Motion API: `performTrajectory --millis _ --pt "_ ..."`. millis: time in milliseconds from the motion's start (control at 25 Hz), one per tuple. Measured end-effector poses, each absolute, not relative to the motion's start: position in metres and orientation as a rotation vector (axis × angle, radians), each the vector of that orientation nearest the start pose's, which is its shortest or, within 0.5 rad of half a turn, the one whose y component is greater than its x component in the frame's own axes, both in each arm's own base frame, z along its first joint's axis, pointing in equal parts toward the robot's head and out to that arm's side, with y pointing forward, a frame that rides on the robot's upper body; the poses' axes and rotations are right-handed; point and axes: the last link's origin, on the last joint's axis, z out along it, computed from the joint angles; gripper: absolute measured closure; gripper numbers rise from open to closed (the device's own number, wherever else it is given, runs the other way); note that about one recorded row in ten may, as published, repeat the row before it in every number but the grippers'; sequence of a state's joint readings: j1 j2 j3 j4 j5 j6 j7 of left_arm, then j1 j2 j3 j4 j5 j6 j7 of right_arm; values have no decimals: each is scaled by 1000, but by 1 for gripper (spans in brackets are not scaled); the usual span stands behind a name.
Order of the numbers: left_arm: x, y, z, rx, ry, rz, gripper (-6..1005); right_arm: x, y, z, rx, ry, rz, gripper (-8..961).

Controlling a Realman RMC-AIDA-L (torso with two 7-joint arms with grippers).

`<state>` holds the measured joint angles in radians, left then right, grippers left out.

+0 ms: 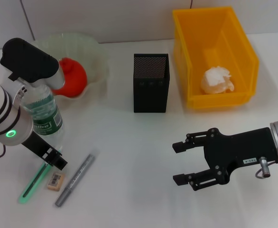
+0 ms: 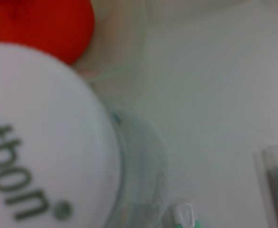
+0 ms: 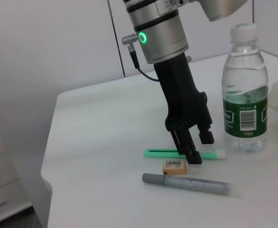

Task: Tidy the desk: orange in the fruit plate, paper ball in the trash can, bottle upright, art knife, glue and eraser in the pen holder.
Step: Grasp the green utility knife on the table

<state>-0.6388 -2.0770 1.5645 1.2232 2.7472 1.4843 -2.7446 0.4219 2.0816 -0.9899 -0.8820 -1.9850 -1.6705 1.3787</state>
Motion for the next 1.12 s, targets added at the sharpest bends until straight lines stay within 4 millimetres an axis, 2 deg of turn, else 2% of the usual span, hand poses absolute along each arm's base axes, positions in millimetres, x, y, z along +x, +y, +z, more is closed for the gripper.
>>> performTrajectory --millis 440,1120 --pt "-201 354 -29 -2438 -973 760 394 248 295 -9 -3019 341 505 187" --pt "-199 356 -29 -2435 -970 751 507 248 295 -9 -3021 339 506 187"
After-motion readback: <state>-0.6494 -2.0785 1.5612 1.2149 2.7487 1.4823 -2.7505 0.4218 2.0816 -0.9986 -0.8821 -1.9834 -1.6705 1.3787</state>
